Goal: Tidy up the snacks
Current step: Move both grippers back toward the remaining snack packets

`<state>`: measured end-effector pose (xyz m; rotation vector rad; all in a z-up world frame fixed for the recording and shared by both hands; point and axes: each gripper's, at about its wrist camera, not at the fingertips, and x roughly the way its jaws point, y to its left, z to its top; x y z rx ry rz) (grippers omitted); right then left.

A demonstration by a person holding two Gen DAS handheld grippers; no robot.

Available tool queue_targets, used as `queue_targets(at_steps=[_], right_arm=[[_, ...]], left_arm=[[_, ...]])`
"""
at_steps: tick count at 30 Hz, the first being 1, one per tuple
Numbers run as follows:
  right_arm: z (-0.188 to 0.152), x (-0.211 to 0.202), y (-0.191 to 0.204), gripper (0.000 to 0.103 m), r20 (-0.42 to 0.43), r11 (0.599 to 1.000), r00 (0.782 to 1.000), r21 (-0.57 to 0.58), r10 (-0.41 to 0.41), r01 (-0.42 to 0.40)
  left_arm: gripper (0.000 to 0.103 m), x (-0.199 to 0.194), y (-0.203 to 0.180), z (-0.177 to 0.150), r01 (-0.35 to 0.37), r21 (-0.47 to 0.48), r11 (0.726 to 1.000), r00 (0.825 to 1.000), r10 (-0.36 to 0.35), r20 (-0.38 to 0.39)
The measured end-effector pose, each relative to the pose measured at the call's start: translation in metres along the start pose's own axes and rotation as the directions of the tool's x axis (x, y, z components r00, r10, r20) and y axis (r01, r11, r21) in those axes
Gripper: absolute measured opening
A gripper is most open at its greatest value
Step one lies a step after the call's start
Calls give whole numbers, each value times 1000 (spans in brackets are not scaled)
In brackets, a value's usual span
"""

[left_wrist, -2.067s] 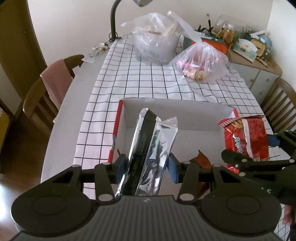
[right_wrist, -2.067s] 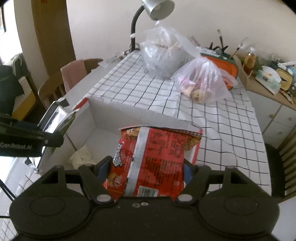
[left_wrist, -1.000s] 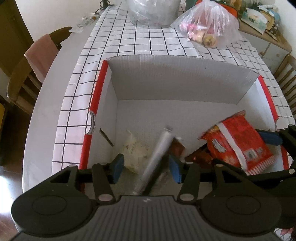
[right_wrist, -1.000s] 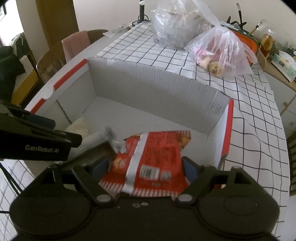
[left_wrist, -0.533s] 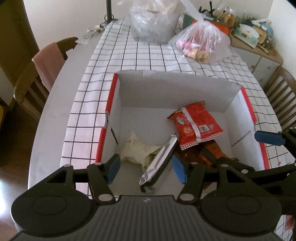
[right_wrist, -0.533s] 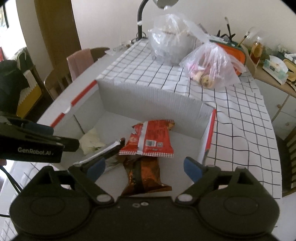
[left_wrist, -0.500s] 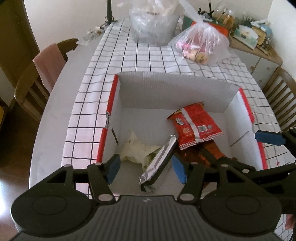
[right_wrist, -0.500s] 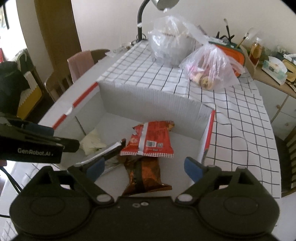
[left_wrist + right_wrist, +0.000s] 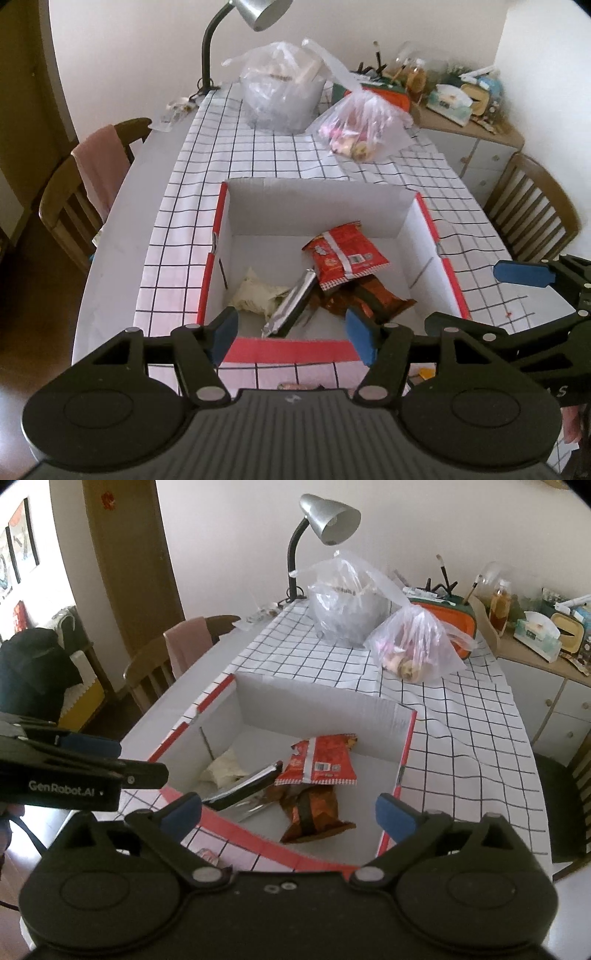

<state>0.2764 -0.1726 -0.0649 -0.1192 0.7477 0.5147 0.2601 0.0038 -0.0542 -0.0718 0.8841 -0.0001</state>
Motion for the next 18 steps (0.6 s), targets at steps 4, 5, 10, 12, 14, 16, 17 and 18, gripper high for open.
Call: queue_targets(at_steps=[4, 5, 10, 12, 14, 16, 17, 18], right_arm=[[-14, -15, 6, 103, 2, 1000, 1000, 3, 22, -22], [-17, -18, 8, 103, 1, 1000, 1000, 3, 26, -26], [-41, -30, 15, 103, -14, 999, 999, 14, 47, -47], [-54, -32, 18, 103, -21, 999, 999, 9, 47, -47], [-66, -33, 20, 103, -34, 999, 998, 14, 53, -53], [-76, -33, 21, 103, -44, 998, 998, 19, 55, -54], [-81, -32, 21, 103, -47, 998, 998, 20, 52, -51], [-87, -31, 22, 103, -54, 998, 997, 21, 53, -52]], left_arm=[[70, -17, 0, -15, 1, -11, 1000, 1000, -1, 28], [75, -21, 0, -19, 5, -16, 1000, 999, -4, 36], [77, -32, 3, -39, 43, -36, 998, 999, -43, 26], [77, -34, 4, -49, 47, -45, 998, 999, -47, 14], [77, -34, 4, -58, 49, -55, 997, 999, -49, -2], [77, -32, 6, -70, 54, -68, 996, 998, -56, -22], [77, -31, 6, -76, 52, -74, 996, 998, -55, -33], [77, -29, 6, -82, 48, -82, 996, 998, -51, -41]])
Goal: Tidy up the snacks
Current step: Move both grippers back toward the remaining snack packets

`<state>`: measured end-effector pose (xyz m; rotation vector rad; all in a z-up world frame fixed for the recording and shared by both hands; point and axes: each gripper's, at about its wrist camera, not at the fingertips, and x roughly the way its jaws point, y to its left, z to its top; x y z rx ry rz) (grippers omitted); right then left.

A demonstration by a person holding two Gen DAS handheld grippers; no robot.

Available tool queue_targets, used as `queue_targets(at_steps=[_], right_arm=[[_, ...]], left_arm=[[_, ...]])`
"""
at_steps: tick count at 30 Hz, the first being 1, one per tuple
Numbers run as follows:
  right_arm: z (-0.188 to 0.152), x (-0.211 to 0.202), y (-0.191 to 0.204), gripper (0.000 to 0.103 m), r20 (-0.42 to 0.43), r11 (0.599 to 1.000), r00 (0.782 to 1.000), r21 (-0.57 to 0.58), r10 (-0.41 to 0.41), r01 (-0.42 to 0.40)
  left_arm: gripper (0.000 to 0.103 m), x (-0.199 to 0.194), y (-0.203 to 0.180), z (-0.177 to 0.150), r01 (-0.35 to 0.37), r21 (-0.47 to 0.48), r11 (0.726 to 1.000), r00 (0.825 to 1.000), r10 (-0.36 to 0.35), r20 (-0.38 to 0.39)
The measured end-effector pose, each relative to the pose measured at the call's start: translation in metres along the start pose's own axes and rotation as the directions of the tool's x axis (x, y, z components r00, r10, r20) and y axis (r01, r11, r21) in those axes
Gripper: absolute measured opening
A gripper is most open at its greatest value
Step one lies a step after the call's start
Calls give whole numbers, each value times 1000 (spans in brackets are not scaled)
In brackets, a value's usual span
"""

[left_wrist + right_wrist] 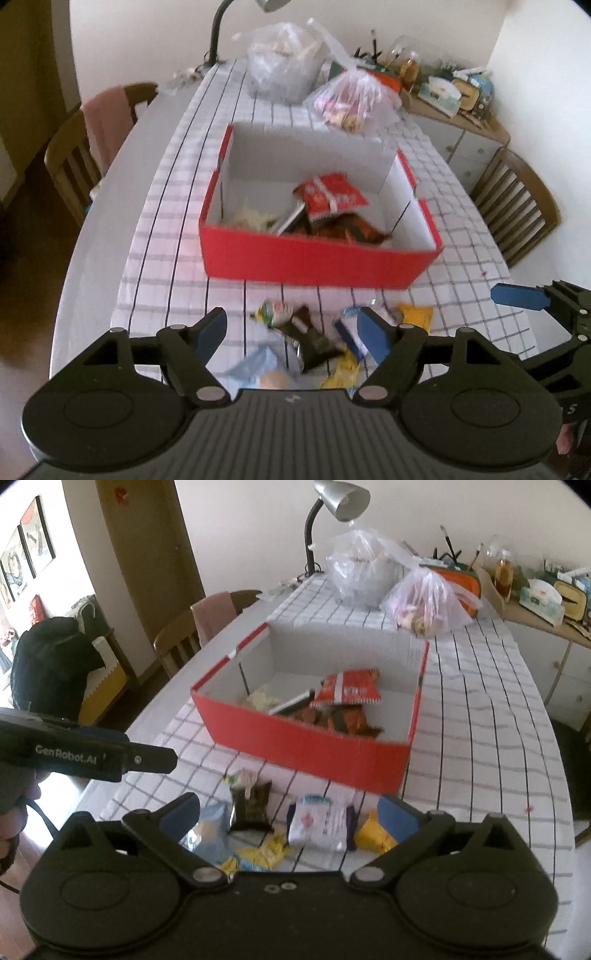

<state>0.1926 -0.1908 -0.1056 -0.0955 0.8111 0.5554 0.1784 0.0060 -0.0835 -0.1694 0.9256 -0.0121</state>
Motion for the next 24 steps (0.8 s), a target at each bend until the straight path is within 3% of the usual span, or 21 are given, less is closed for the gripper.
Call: queue_targets(at_steps=[11, 18, 24], right_arm=[[-54, 31, 6, 99, -137, 1000, 990, 20, 16, -13], [-75, 56, 9, 91, -228, 1000, 974, -4, 8, -9], [-79, 69, 9, 85, -258, 1000, 966, -5, 15, -17]], left_arm=[[77, 42, 15, -40, -77, -119, 990, 986, 58, -158], [77, 82, 24, -46, -131, -207, 970, 962, 74, -264], [77, 105, 25, -44, -155, -230, 961, 950, 81, -300]])
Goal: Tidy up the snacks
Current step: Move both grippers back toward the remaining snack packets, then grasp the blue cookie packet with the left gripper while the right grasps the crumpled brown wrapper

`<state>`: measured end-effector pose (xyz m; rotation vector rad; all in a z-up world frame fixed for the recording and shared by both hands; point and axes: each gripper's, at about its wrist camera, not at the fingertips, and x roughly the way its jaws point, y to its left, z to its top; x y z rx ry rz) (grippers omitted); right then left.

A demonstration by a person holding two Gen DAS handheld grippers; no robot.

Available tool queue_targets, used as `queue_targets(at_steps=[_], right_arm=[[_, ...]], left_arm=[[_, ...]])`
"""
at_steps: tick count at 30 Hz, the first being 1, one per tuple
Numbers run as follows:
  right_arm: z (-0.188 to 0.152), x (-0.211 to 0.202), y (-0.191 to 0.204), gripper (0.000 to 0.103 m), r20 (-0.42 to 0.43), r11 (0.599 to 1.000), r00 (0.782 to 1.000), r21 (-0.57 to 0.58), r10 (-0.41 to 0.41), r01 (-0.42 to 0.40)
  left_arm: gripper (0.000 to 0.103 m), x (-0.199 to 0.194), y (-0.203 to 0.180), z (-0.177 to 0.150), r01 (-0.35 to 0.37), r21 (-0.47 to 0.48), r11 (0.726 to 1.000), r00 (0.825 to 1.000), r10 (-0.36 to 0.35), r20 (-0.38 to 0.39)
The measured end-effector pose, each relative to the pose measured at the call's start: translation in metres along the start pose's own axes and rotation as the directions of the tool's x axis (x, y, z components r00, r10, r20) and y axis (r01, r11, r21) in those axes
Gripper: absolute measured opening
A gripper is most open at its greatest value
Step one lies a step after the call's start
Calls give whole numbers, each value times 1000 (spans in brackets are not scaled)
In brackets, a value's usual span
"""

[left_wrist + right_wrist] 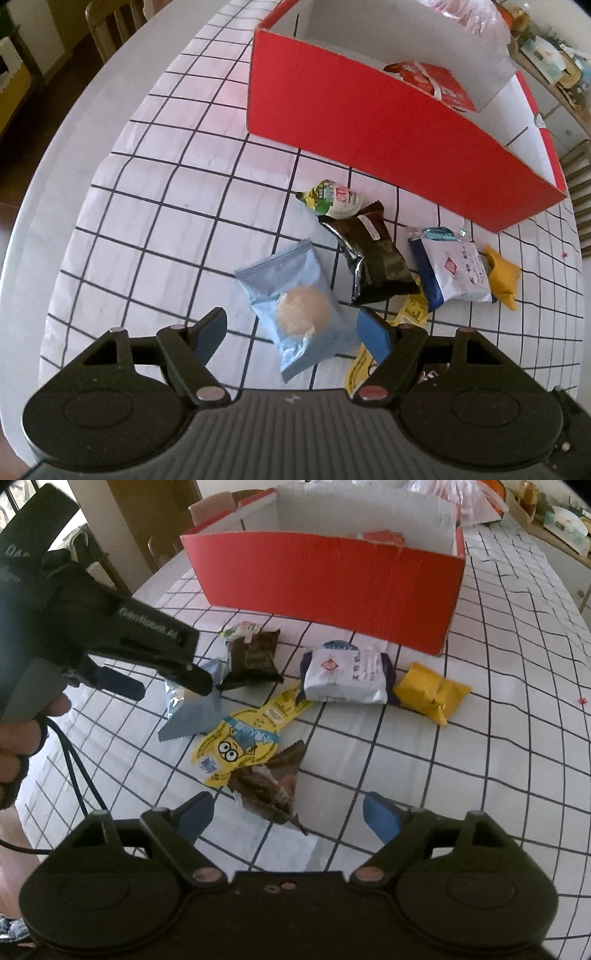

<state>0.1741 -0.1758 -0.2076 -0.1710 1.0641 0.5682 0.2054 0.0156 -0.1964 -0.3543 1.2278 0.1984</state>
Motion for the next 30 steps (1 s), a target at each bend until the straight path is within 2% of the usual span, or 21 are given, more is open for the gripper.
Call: queue_targets(at_steps=[6, 11, 13, 15, 17, 18, 19, 20, 22, 24, 30], right_arm=[[9, 7, 1, 77, -9, 1000, 1000, -6, 13, -13], [16, 16, -2, 69, -27, 999, 999, 15, 33, -32], [18, 18, -4, 59, -36, 999, 998, 26, 45, -44], [18, 20, -5, 52, -42, 998, 997, 33, 58, -57], [18, 19, -5, 51, -44, 997, 997, 38, 70, -68], [18, 19, -5, 47, -43, 997, 996, 41, 75, -73], [18, 18, -4, 38, -44, 996, 996, 42, 78, -77], [18, 18, -4, 35, -45, 996, 995, 43, 85, -83], [18, 18, -3, 32, -43, 996, 996, 41, 81, -79], [17, 17, -3, 31, -40, 996, 996, 38, 77, -76], [14, 9, -5, 29, -22, 996, 997, 51, 72, -71]], left_arm=[[77, 13, -5, 7, -7, -38, 999, 1000, 6, -24], [77, 18, -10, 7, -8, -33, 999, 999, 7, -39], [76, 20, -10, 7, -11, -40, 999, 999, 9, -46], [69, 22, -8, 7, -3, -49, 999, 998, 0, -58], [67, 22, -7, 7, -6, -52, 999, 998, 3, -58], [65, 21, -6, 7, -8, -50, 999, 998, 5, -57], [60, 21, -6, 7, -14, -48, 999, 998, 12, -56], [58, 21, -7, 6, -23, -43, 999, 998, 20, -55], [49, 19, -5, 6, -20, -38, 999, 998, 18, -55], [46, 17, -3, 5, -15, -37, 999, 998, 13, -56], [46, 14, 4, -1, 4, -27, 1000, 999, -6, -54]])
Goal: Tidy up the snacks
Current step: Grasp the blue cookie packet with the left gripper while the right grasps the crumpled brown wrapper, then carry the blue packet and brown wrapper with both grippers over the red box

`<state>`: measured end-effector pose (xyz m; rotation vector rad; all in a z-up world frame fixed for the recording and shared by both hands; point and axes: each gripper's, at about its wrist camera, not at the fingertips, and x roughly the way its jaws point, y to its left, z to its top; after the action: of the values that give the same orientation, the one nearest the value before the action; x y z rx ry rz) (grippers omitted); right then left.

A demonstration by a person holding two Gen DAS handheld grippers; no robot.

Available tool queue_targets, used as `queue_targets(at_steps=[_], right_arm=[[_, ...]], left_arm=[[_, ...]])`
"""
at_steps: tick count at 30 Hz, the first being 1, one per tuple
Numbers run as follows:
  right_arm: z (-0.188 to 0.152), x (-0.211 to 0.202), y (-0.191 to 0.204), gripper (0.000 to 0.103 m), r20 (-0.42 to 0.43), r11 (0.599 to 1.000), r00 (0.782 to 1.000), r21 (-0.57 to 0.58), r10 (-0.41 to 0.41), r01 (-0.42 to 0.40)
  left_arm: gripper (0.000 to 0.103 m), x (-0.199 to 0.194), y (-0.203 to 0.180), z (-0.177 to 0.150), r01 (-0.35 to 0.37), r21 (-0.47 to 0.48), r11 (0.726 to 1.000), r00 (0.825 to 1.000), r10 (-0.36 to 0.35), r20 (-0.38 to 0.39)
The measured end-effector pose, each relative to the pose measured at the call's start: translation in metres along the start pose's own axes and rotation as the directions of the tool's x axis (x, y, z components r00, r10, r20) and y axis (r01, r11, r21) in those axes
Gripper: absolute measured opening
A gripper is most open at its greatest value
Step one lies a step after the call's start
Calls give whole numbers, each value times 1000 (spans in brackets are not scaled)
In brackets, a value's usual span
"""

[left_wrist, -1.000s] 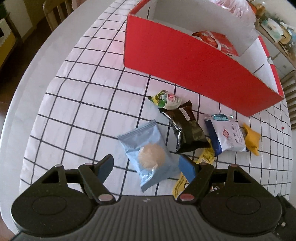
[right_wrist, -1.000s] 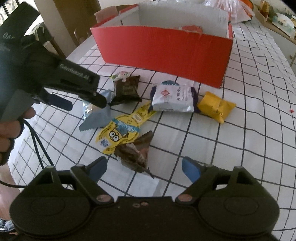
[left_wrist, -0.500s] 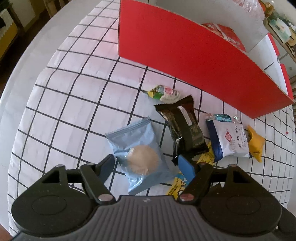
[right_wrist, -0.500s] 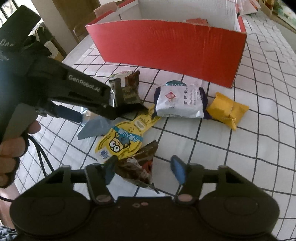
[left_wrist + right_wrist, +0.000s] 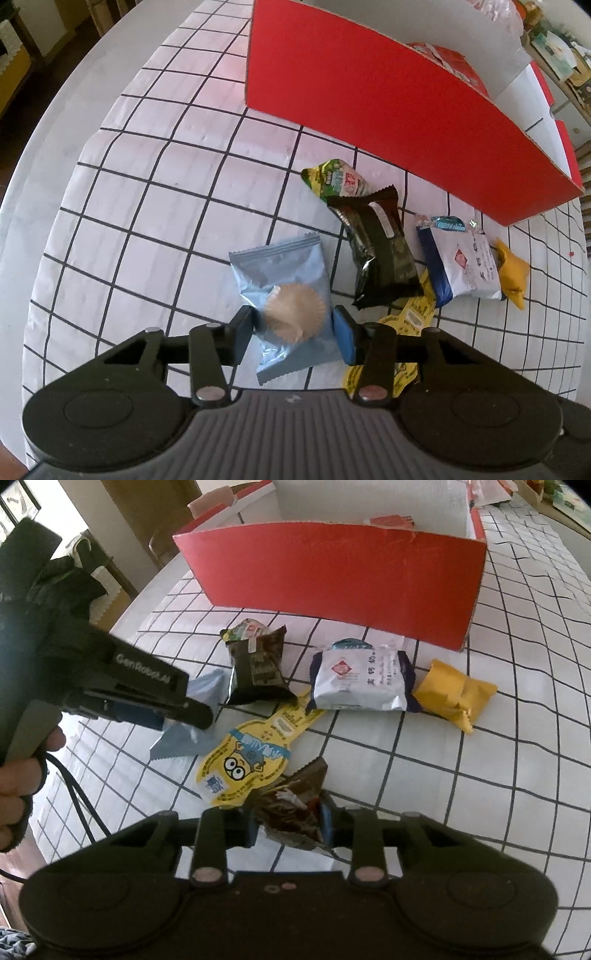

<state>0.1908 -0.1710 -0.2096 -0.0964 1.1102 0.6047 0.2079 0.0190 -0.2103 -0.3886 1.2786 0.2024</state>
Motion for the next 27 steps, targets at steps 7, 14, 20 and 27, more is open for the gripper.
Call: queue_targets(at_steps=[7, 14, 20, 27], right_arm=[[-4, -25, -1, 30, 53, 1000, 999, 21, 2, -3], [0, -60, -3, 30, 143, 999, 990, 36, -1, -4], [15, -90, -3, 30, 213, 1000, 977, 28, -12, 6], [41, -115, -7, 30, 295, 999, 955, 10, -40, 39]], left_arm=[[46, -13, 16, -10, 16, -13, 1000, 1000, -16, 12], [46, -47, 21, -22, 46, 23, 999, 996, -48, 72], [46, -77, 20, -25, 74, 51, 996, 989, -80, 121], [46, -110, 7, -16, 79, 103, 992, 975, -98, 197]])
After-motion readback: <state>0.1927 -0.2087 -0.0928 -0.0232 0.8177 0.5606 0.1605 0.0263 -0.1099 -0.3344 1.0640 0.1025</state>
